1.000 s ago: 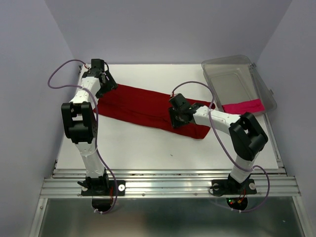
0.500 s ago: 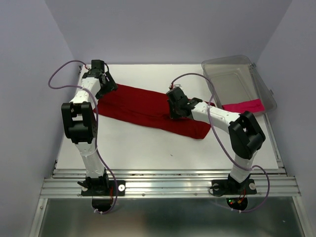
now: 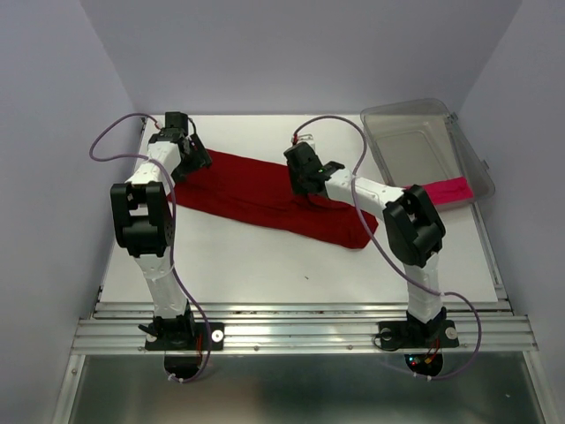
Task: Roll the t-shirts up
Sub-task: Fold the T-shirt at the center of the board.
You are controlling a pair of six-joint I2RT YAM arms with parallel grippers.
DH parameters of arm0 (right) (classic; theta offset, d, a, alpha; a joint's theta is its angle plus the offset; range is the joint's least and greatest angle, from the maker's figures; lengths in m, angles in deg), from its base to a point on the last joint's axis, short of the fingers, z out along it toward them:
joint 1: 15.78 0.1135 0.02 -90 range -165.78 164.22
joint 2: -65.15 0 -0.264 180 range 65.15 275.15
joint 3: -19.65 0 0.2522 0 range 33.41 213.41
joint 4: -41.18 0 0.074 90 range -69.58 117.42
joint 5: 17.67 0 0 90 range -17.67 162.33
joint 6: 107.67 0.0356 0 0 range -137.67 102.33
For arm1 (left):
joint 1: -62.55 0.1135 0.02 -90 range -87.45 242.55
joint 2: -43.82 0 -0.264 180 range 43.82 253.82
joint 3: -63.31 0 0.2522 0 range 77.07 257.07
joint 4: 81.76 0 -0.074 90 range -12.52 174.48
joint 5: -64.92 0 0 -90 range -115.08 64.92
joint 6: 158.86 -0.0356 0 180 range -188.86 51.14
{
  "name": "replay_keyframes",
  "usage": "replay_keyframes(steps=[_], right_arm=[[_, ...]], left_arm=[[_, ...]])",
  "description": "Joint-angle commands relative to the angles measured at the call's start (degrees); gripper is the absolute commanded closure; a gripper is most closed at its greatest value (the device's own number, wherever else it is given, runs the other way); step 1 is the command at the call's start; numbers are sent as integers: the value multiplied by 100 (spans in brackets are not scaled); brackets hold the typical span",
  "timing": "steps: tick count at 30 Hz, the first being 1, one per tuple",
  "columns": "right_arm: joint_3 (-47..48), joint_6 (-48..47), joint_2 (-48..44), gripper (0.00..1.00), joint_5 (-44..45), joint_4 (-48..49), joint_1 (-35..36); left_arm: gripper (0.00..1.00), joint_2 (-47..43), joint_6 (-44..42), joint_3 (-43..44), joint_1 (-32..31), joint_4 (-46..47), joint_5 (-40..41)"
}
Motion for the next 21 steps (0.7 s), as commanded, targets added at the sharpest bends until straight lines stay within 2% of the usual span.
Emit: replay_keyframes(steps=[1,7,12,15,21], right_arm=[[388,172,-55,50,114,40,-431],[-350,77,-854,49,-511,66,-696],[-1466,-169,-1540,43,-819,128,-696],[-2018,-818,-1918,35,-1380,495,-696],[-2144,-1619,-2007,36,-1277,497,-696]], left_arm=[[16,-172,-125,-106,-32,52,-33],[17,-198,-133,-141,-32,60,-59],[17,-216,-107,-159,-32,87,-68],[17,-190,-63,-168,-32,104,-94],[17,-189,-37,-168,-260,104,-130]])
